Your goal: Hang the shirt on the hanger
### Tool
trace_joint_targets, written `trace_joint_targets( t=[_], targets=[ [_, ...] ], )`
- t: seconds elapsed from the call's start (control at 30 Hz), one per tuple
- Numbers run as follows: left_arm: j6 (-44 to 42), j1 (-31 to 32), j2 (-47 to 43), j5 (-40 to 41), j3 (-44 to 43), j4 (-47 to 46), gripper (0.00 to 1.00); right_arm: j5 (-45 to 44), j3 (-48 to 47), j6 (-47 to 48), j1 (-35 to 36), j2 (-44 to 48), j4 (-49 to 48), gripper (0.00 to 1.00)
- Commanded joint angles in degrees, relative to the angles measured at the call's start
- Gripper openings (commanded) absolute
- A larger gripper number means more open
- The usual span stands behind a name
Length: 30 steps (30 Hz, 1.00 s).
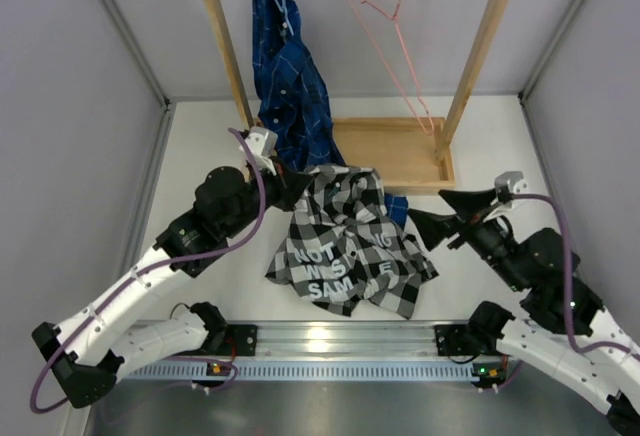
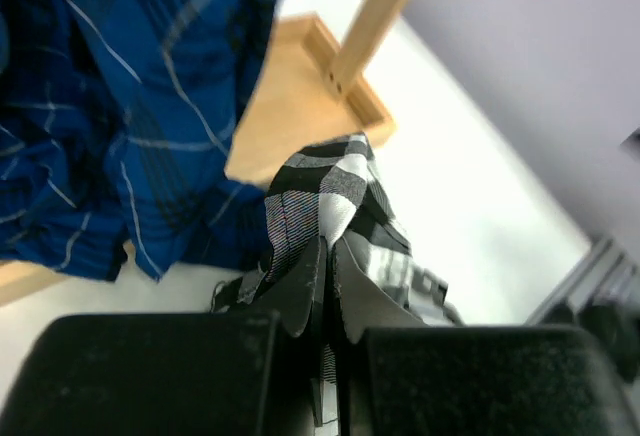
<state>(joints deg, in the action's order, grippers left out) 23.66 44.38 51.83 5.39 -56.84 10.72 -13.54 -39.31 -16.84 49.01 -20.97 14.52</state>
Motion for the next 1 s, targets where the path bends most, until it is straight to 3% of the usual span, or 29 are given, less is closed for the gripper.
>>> trace_joint_targets(
  t=[0.0,0.1,0.23,0.47,0.6,0.63,0.7,0.73,0.8,0.83,0.87,0.9,0.93,0.97],
  targets=[
    [-5.6,0.1,-0.4,-8.1,0.9,5.4,0.0,14.8,-6.5,5.5,0.5,-4.4,5.9,0.91],
    [-5.6,0.1,-0.6,-18.0,0.9,5.7,0.0,25.5,-11.7,12.0,0.6,-14.6,6.4,0.91],
    [-2.6,0.2,-2.9,-25.8,0.6,6.2,0.0,28.8,-17.1,20.3,0.5,-26.5,5.9,0.9],
    [0.2,0.2,-5.3,-19.2,-4.2,14.8,0.0,37.5,-23.4,32.3,0.6,-40.3,5.8,0.82],
    [0.8,0.2,-4.3,-18.4,-5.0,16.6,0.0,38.9,-22.7,32.5,0.6,-44.2,1.6,0.63],
    [0.9,0.2,-4.3,-18.7,-5.1,16.7,0.0,37.4,-22.0,32.5,0.5,-44.6,-2.8,0.47],
    [0.7,0.2,-4.3,-19.2,-5.5,16.7,0.0,32.3,-19.6,32.2,0.6,-44.8,-7.4,0.33],
    [0.3,0.2,-4.3,-18.9,-5.6,17.0,0.0,31.1,-18.8,32.3,0.6,-44.7,-9.1,0.0],
    [-1.1,0.2,-4.6,-17.3,-6.6,18.3,0.0,29.3,-18.8,31.6,0.6,-44.2,-11.1,0.0],
    [-2.0,0.2,-4.7,-15.4,-7.1,19.5,0.06,29.4,-19.4,31.5,0.6,-44.0,-10.8,0.0],
    [-3.0,0.2,-4.8,-14.4,-7.3,19.9,0.24,29.3,-19.9,30.6,0.6,-43.6,-9.7,0.0],
    [-4.6,0.2,-4.8,-13.3,-7.7,20.1,0.48,28.4,-20.5,29.9,0.6,-43.5,-8.9,0.0],
    [-5.1,0.2,-4.8,-12.1,-7.8,20.1,0.66,28.0,-22.1,29.2,0.6,-43.5,-7.9,0.0],
    [-5.7,0.2,-3.9,-10.4,-8.1,20.4,0.96,27.4,-23.1,27.5,0.6,-43.7,-6.9,0.0]
  ],
)
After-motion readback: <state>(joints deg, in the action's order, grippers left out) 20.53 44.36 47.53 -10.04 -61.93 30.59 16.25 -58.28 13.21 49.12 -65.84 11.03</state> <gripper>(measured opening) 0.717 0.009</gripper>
